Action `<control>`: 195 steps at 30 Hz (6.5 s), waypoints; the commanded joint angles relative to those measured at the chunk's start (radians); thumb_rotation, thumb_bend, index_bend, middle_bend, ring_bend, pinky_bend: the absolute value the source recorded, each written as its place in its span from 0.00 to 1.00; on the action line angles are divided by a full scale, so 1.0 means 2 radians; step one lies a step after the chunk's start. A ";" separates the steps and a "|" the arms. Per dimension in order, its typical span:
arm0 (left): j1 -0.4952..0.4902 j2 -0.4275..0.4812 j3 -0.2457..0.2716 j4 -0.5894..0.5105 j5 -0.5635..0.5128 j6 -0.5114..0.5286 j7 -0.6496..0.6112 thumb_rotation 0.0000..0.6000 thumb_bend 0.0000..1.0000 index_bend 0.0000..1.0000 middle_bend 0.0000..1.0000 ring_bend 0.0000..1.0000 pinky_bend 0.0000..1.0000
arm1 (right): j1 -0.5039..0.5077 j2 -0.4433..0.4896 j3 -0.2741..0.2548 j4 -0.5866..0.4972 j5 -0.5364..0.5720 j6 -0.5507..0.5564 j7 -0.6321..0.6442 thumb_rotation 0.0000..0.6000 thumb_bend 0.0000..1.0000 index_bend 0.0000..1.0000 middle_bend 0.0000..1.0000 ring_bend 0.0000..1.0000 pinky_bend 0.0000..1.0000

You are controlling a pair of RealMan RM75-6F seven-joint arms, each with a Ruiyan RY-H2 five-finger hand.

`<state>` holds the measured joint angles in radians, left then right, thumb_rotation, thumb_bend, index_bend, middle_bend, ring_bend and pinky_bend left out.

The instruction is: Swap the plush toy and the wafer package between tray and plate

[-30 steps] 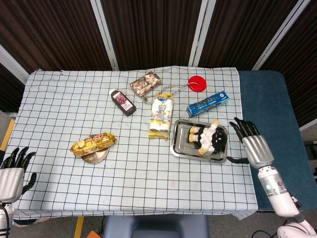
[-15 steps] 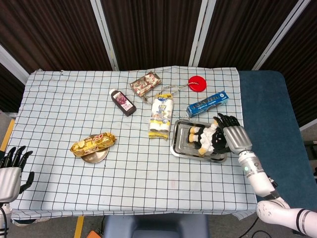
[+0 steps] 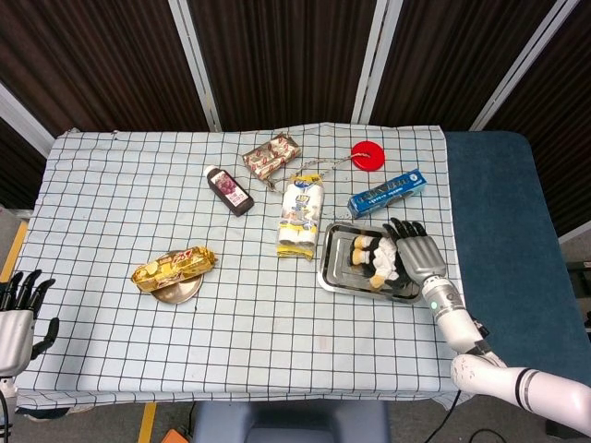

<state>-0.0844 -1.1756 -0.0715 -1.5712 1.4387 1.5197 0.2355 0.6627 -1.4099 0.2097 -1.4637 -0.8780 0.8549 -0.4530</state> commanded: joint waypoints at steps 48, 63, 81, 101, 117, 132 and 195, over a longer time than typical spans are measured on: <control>0.002 0.001 -0.003 0.002 -0.001 0.004 0.000 1.00 0.44 0.18 0.09 0.04 0.22 | 0.010 -0.040 -0.035 -0.042 -0.150 0.102 0.026 1.00 0.48 0.81 0.67 0.79 0.72; 0.003 0.006 -0.011 0.003 -0.006 0.010 -0.005 1.00 0.43 0.18 0.10 0.04 0.22 | 0.107 -0.155 0.011 0.036 -0.117 0.027 -0.024 1.00 0.48 0.81 0.67 0.79 0.72; 0.003 0.009 -0.013 0.002 -0.011 0.008 -0.012 1.00 0.43 0.18 0.10 0.04 0.22 | 0.110 -0.112 -0.003 -0.003 -0.143 -0.021 0.067 1.00 0.14 0.02 0.00 0.00 0.09; -0.003 0.001 0.000 0.003 0.004 -0.004 0.001 1.00 0.44 0.18 0.10 0.04 0.23 | -0.119 0.103 -0.088 -0.147 -0.233 0.295 0.036 1.00 0.11 0.00 0.00 0.00 0.06; -0.043 0.000 -0.008 -0.025 -0.008 -0.065 0.034 1.00 0.44 0.13 0.11 0.04 0.22 | -0.243 0.052 -0.069 0.016 -0.247 0.439 0.137 1.00 0.11 0.00 0.00 0.00 0.05; -0.175 -0.074 -0.061 -0.023 -0.135 -0.224 0.134 1.00 0.43 0.00 0.00 0.00 0.12 | -0.283 0.046 -0.072 0.047 -0.316 0.481 0.222 1.00 0.11 0.00 0.00 0.00 0.05; -0.170 -0.096 0.052 -0.096 -0.003 -0.075 0.086 1.00 0.54 0.48 0.69 0.78 0.82 | -0.308 0.031 -0.034 0.071 -0.367 0.493 0.261 1.00 0.11 0.00 0.00 0.00 0.05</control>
<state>-0.4443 -1.3726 0.0091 -1.7434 1.4077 1.3565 0.4118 0.0472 -1.3478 0.1418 -1.3212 -1.6112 1.8407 0.0676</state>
